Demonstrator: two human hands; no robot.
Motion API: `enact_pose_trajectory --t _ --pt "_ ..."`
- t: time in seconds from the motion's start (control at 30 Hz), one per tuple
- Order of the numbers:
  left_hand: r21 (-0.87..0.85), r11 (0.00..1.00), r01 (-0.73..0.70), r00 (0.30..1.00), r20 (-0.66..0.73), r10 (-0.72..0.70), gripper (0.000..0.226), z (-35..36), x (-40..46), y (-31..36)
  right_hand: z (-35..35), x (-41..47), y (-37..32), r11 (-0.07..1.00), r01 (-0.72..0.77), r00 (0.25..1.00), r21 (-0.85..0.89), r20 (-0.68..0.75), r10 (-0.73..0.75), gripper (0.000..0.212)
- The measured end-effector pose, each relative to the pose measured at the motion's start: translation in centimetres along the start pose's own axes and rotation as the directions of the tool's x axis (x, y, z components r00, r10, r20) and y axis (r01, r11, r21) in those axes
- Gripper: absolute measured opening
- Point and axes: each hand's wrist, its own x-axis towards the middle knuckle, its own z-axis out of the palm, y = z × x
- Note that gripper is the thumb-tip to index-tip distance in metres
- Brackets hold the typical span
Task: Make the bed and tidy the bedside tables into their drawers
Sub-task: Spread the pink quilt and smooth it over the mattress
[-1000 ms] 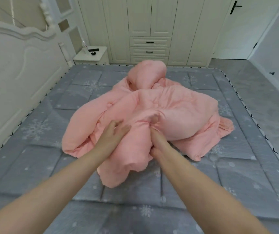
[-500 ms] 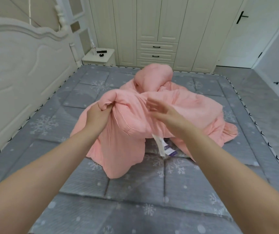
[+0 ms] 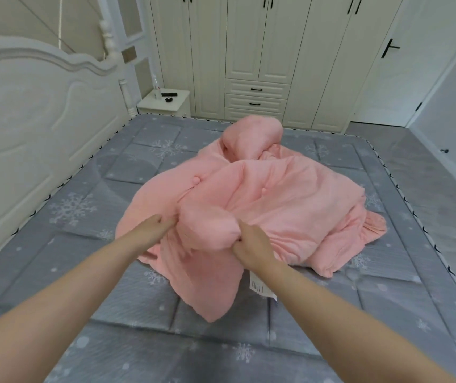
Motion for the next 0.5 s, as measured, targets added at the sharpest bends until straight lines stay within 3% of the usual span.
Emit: enact_pose_trajectory --t 0.07,0.17,0.33,0.5 --pt "-0.007 0.977 0.212 0.967 0.149 -0.209 0.06 -0.3 -0.5 -2.1 1.8 -0.8 -1.8 0.999 0.026 0.999 -0.026 0.034 -0.025 0.06" --pt "-0.055 0.926 0.372 0.895 0.284 -0.343 0.058 -1.1 -1.7 -4.4 4.3 -1.9 -4.5 0.999 -0.025 0.999 -0.035 0.038 0.027 0.056" --pt "-0.182 0.872 0.454 0.856 0.359 -0.371 0.093 -4.4 -3.0 -7.6 7.6 -2.7 -8.8 0.993 -0.111 0.994 -0.03 0.009 0.111 0.05" --pt "-0.199 0.847 0.493 0.765 0.563 -0.313 0.099 -8.9 -5.2 -11.5 10.7 -4.2 -15.2 0.982 -0.187 0.982 0.026 -0.03 0.187 0.043"
